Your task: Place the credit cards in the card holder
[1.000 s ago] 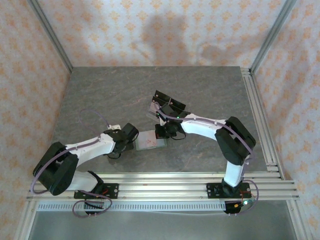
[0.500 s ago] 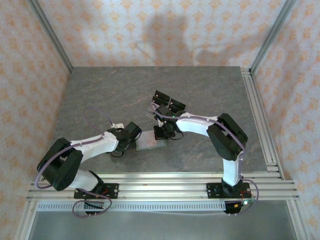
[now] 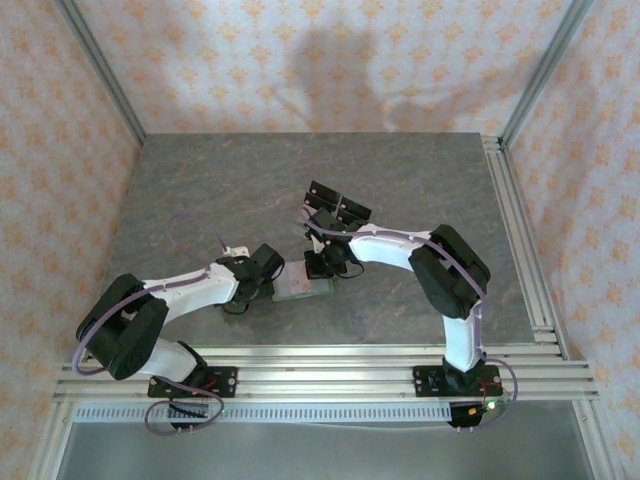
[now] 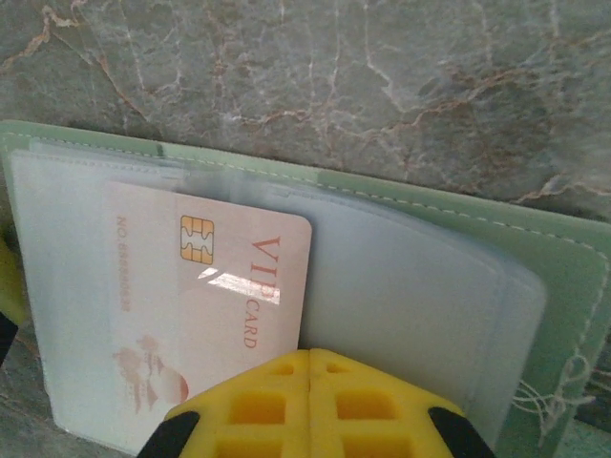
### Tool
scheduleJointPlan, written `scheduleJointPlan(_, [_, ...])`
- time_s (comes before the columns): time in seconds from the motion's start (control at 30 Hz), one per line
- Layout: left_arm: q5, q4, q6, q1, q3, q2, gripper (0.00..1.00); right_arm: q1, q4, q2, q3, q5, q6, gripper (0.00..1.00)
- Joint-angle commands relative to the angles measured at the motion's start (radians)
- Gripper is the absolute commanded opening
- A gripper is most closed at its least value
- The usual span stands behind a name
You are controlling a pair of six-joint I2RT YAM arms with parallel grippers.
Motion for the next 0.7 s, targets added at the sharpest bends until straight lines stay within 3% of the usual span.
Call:
scheduleJointPlan(0.0, [-0.005, 0.017, 0.003, -0.007, -0.006, 0.022, 1.0, 0.018, 0.008, 0.028, 0.035, -0.017, 0.018, 0.0])
scheduleJointPlan(0.43, [-0.008, 0.003, -0.006, -0.014, -0.003, 0.018, 1.0, 0.039, 0.016, 0.055, 0.102, -0.032, 0.039, 0.0])
scheduleJointPlan(0.67, [-0.095, -0.098, -0.035, -0.013, 0.005, -0.07, 1.0, 0.039, -0.031, -0.013, 0.101, 0.049, 0.011, 0.01])
